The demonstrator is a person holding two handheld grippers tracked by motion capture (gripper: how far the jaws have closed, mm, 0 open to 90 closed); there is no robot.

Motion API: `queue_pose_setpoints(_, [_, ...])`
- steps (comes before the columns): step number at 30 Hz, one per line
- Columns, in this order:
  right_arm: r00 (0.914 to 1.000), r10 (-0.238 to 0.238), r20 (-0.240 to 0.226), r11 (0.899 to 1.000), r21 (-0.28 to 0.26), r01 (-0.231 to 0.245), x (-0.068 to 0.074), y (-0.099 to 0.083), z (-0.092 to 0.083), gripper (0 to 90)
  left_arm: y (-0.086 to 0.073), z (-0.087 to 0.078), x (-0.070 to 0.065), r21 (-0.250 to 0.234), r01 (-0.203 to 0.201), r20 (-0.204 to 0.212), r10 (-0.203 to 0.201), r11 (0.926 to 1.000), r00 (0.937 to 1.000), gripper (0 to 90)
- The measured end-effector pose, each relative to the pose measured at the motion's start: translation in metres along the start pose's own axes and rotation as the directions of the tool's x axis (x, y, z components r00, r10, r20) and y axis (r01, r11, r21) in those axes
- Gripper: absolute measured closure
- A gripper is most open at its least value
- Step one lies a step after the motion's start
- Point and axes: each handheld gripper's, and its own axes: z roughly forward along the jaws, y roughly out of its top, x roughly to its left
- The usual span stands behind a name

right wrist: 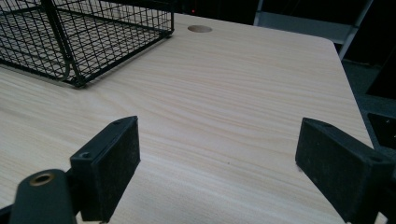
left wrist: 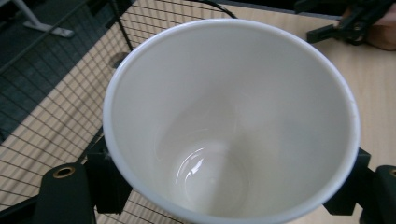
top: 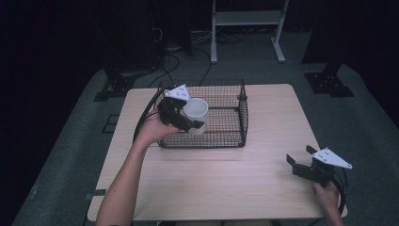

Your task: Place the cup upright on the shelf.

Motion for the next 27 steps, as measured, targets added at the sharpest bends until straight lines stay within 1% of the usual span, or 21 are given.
queue_pose_setpoints(3, [1.0000, 0.001, -0.001, 1.000, -0.001, -0.001, 0.000, 0.000, 0.000, 13.1, 0.002, 0.002, 0.006, -0.002, 0.002, -0.001, -0.002, 1.0000, 1.0000, 21.1])
queue_pose_setpoints(4, [1.0000, 0.001, -0.001, 1.000, -0.001, -0.001, 0.000, 0.000, 0.000, 13.1, 0.003, 0.003, 0.010, -0.008, 0.004, -0.001, -0.004, 1.0000, 1.0000, 21.1])
queue_pose_setpoints(5, [1.0000, 0.001, -0.001, 1.000, -0.001, -0.001, 0.000, 0.000, 0.000, 13.1, 0.003, 0.003, 0.010, -0.008, 0.004, -0.001, -0.004, 1.0000, 1.0000, 21.1])
queue_pose_setpoints(7, [1.0000, 0.001, 0.000, 1.000, -0.001, -0.001, 0.000, 0.000, 0.000, 13.1, 0.003, 0.004, 0.013, -0.011, 0.003, -0.017, -0.003, 0.9999, 0.9999, 21.1])
queue_pose_setpoints(8, [1.0000, -0.001, 0.000, 1.000, -0.001, 0.001, 0.000, 0.000, 0.000, 13.1, 0.003, 0.005, 0.014, -0.013, 0.006, -0.017, -0.006, 0.9999, 0.9998, 21.1])
queue_pose_setpoints(11, [1.0000, -0.006, 0.000, 1.000, 0.000, 0.006, 0.000, 0.000, 0.000, 13.1, 0.004, 0.008, 0.019, 0.001, 0.010, -0.020, -0.010, 1.0000, 0.9998, 21.1])
queue_pose_setpoints(14, [1.0000, -0.002, 0.000, 1.000, 0.000, 0.002, 0.000, 0.000, 0.000, 13.1, 0.006, 0.011, 0.025, 0.014, 0.017, -0.020, -0.017, 0.9998, 0.9997, 21.1])
queue_pose_setpoints(16, [1.0000, -0.009, 0.004, 1.000, -0.004, 0.009, 0.001, 0.000, -0.001, 13.1, 0.006, 0.013, 0.027, 0.006, 0.016, -0.033, -0.016, 0.9999, 0.9993, 21.1])
queue_pose_setpoints(18, [0.9999, -0.012, 0.004, 1.000, -0.006, 0.012, 0.001, 0.000, -0.001, 13.1, 0.007, 0.015, 0.031, 0.008, 0.026, -0.026, -0.026, 0.9996, 0.9993, 21.1])
queue_pose_setpoints(20, [1.0000, -0.009, 0.003, 1.000, -0.003, 0.009, 0.001, 0.000, -0.001, 13.1, 0.007, 0.018, 0.034, 0.023, 0.025, -0.029, -0.025, 0.9994, 0.9993, 21.1])
queue_pose_setpoints(24, [1.0000, -0.007, 0.000, 1.000, -0.003, 0.007, 0.001, 0.000, -0.001, 13.1, 0.006, 0.024, 0.040, 0.022, 0.036, -0.029, -0.036, 0.9991, 0.9989, 21.1])
queue_pose_setpoints(27, [1.0000, -0.005, 0.000, 1.000, -0.003, 0.005, 0.000, 0.000, -0.001, 13.1, 0.005, 0.029, 0.044, 0.030, 0.036, -0.031, -0.035, 0.9989, 0.9989, 21.1])
